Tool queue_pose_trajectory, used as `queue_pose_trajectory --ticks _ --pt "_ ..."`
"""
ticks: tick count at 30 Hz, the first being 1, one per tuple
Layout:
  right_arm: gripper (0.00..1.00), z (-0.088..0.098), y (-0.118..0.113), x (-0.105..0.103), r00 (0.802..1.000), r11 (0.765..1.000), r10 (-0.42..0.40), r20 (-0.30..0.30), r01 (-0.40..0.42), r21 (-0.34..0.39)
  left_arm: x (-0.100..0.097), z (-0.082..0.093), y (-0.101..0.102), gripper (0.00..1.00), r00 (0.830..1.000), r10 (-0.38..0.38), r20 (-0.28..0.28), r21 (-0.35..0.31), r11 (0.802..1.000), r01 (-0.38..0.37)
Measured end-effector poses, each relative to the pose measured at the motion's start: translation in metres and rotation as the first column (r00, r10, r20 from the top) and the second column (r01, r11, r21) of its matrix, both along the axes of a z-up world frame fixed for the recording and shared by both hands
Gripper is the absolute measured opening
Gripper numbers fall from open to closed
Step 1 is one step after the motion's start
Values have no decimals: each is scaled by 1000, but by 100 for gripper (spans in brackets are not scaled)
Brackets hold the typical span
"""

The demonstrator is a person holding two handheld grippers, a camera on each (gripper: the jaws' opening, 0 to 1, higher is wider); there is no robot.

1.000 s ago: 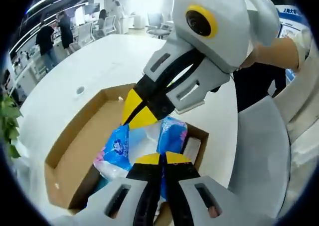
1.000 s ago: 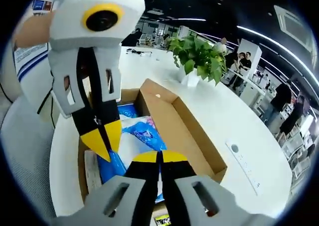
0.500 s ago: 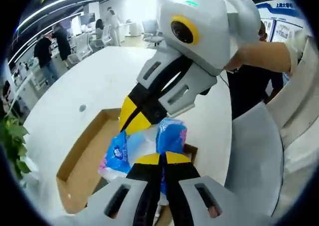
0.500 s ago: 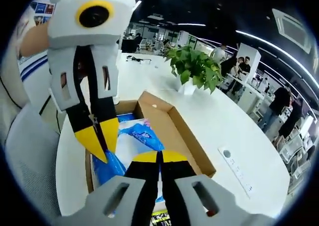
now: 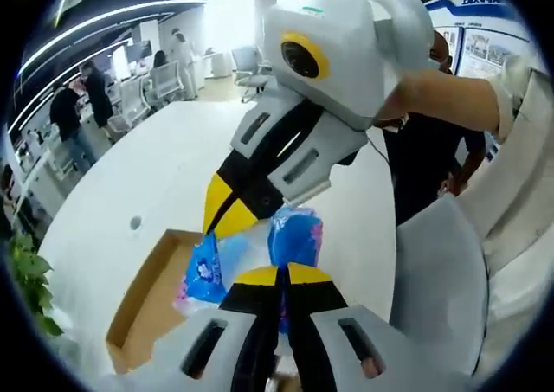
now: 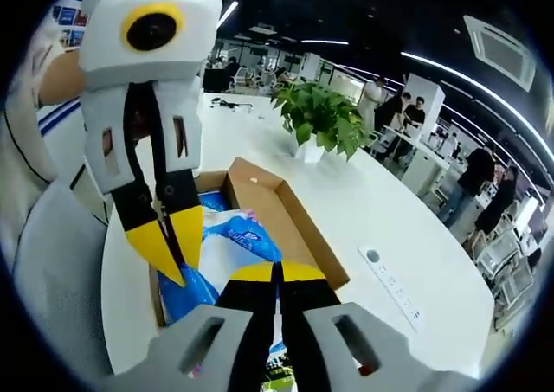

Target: Operate the shoe box by opening the lid, removing the specified soft item, and placing it in the target area until the item is outside and the box remains undamaged.

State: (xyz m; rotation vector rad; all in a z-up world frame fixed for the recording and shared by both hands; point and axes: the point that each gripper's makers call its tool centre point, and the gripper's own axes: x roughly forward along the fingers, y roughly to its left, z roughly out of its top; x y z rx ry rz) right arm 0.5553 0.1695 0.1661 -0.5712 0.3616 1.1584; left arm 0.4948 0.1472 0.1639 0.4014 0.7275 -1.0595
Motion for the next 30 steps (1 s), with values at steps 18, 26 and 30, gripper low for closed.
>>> queue_pose_trajectory --ticks 18,26,30 --pt "0 -8 -66 5 999 997 -49 -12 48 -66 4 -6 -64 0 996 -83 12 -26 996 84" --pt "0 -13 -93 11 996 993 -82 -25 79 -88 10 -12 -90 0 995 -92 29 -42 995 93" --pt "0 -18 -108 14 994 990 -106 -33 102 -95 13 -18 -103 0 994 -99 34 -45 994 101"
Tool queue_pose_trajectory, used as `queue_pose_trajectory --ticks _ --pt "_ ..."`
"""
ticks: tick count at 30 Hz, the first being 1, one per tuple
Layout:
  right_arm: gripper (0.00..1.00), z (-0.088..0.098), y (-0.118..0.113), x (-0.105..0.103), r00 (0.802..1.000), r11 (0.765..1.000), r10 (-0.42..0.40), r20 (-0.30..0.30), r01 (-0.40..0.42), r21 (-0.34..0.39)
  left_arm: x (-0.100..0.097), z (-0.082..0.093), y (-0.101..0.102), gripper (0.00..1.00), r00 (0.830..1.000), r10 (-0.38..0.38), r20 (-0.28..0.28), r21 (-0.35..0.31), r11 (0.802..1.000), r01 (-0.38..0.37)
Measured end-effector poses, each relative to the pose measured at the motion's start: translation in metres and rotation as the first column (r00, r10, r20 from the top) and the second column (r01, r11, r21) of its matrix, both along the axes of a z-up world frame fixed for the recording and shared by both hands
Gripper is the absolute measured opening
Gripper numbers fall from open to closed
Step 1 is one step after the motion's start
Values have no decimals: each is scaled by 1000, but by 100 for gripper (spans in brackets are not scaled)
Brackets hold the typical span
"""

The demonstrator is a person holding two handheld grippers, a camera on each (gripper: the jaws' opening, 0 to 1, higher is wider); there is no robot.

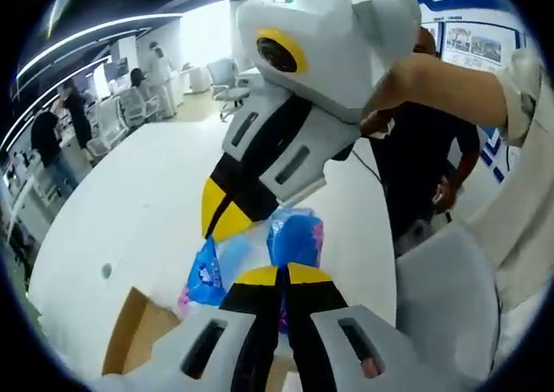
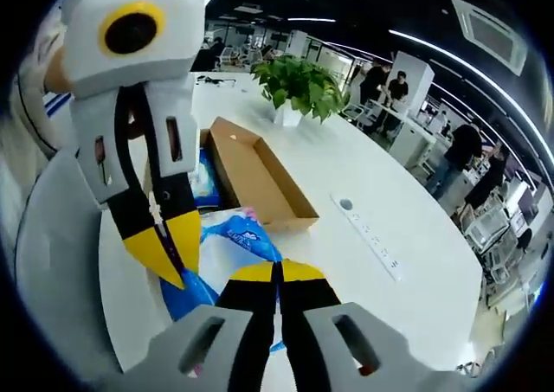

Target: Operate the shoe box by opening the lid, removing the specified soft item, and placing it in the target area until the item is outside and the box remains undamaged.

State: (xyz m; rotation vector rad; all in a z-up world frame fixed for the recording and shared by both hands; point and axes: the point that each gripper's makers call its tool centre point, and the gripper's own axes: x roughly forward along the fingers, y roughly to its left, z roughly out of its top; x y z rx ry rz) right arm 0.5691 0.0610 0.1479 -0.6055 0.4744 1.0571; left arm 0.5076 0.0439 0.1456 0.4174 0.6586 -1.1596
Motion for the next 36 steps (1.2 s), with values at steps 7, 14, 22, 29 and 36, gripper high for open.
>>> queue_pose_trajectory --ticks 7,14,22,29,36 --pt "0 -14 -28 5 999 999 -47 -27 47 -1 4 -10 -23 0 1000 -17 16 -14 1000 17" --pt "0 -28 -52 9 995 997 -83 -52 83 -12 9 -25 -45 0 999 -37 20 -17 999 37" --pt "0 -42 -75 18 994 995 -89 -60 85 -58 19 -43 -65 0 999 -29 35 -21 999 30" --pt "0 -57 -93 26 996 992 -62 -62 55 -109 25 -56 -85 0 998 -22 52 -30 999 24" --pt "0 -71 -108 31 998 987 -14 -60 4 -161 31 -71 -101 0 996 -30 79 -23 999 32"
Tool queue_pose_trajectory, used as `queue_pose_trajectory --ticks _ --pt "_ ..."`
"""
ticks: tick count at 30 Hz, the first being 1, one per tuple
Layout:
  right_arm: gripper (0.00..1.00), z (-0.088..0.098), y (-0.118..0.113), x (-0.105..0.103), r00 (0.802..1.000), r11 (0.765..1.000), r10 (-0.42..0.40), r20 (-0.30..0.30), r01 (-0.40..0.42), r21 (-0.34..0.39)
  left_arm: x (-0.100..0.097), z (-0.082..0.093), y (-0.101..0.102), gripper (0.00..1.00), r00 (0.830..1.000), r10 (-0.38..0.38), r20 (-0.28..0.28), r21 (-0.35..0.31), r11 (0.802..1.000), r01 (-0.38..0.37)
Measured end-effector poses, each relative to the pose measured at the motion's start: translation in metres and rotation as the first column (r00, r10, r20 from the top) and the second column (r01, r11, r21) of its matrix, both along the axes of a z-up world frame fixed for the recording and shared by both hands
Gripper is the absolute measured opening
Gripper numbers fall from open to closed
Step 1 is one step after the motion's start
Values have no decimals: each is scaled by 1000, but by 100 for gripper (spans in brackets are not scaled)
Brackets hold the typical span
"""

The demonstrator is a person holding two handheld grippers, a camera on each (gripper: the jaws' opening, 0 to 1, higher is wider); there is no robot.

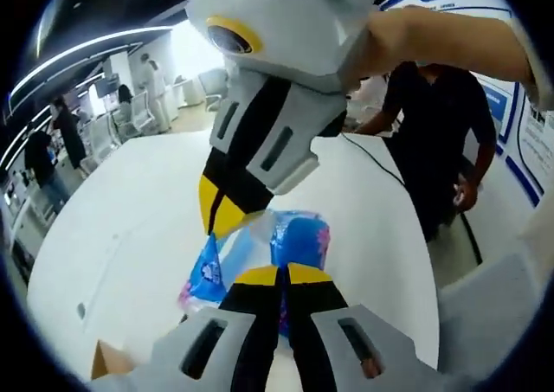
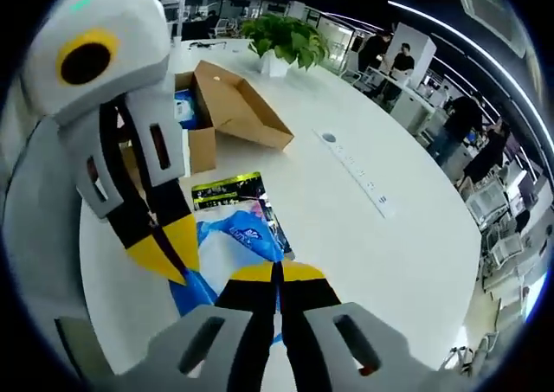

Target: Operate the shoe box by opening the lid, removing the specified soft item, and placing it in the target area until the item is outside and the box remains undamaged.

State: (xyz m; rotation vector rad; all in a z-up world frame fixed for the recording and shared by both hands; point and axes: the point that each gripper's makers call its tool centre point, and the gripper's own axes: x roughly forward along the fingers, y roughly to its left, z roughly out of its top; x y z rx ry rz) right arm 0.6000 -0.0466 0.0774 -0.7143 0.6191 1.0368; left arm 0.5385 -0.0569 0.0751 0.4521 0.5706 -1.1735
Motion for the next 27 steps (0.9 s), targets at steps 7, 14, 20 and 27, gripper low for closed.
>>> queue_pose_trajectory --ticks 7,14,20,27 --pt "0 -11 -14 11 1000 1000 -3 -4 2 -21 9 -11 -18 0 999 24 30 -16 1000 -24" --pt "0 -22 -31 17 1000 998 -13 -14 12 -54 15 -24 -38 0 998 15 68 -27 1000 -14" --pt "0 -30 -42 26 999 998 -28 -21 27 -65 24 -33 -51 0 997 18 76 -44 999 -14" --pt "0 -43 -56 35 998 995 -55 -29 53 -82 36 -46 -62 0 997 26 71 -64 998 -21"
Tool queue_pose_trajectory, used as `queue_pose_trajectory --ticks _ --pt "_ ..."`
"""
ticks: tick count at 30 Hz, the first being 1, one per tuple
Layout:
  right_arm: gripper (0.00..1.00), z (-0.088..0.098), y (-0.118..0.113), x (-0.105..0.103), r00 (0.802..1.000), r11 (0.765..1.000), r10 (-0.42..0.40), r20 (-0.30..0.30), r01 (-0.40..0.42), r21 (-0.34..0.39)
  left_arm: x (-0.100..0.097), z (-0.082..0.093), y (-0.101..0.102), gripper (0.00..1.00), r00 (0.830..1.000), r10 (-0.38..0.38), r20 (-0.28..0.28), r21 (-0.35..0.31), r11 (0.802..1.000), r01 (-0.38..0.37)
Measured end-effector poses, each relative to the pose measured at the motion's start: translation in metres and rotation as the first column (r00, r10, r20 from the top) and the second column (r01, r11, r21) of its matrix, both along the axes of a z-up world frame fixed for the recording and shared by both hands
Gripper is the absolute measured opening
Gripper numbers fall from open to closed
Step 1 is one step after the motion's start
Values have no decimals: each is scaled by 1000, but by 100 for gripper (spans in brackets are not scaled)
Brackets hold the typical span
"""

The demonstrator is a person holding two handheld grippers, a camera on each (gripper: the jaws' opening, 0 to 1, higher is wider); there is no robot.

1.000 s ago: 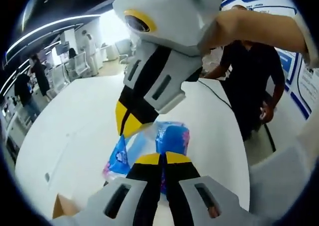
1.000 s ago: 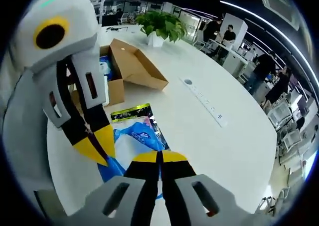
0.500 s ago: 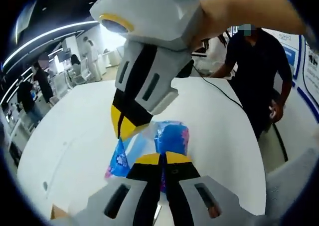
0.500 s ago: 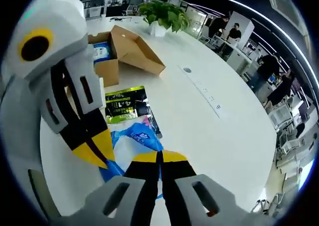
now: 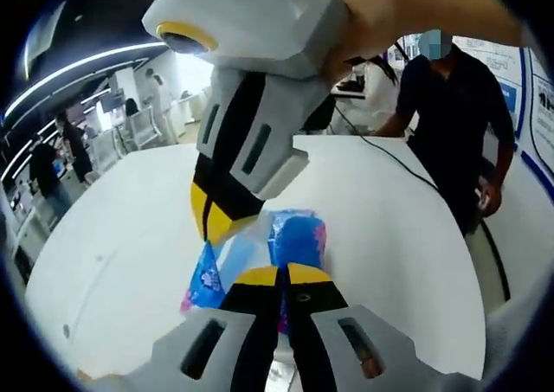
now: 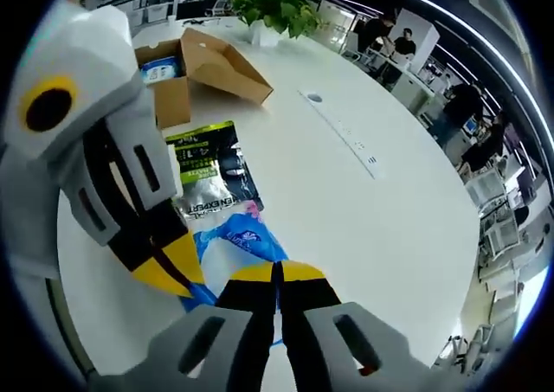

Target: Operate the shoe box by opening the lid, removing the specified soft item, and placing it in the target area until the item is outside and the box remains undamaged.

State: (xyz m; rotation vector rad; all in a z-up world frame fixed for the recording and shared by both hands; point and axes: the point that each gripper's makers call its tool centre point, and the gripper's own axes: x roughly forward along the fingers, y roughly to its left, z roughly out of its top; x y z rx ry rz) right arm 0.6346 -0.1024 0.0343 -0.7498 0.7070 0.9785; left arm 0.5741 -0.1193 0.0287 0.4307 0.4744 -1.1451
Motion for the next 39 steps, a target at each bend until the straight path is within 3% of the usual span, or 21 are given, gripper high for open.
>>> queue_pose_trajectory --ticks 8,22,34,39 --pt "0 -11 -13 9 999 999 -32 -2 32 -22 8 -9 -16 0 1000 -9 -2 -40 999 9" --pt "0 -18 -19 15 997 997 -79 0 79 -24 17 -18 -21 0 1000 -3 -20 -58 998 1" --pt "0 -20 -25 15 995 994 -101 7 101 -51 15 -16 -21 0 1000 2 -25 -52 999 -3" --pt "0 -20 -22 16 994 993 -107 6 108 -48 13 -9 -19 5 1000 -10 -9 -50 999 10"
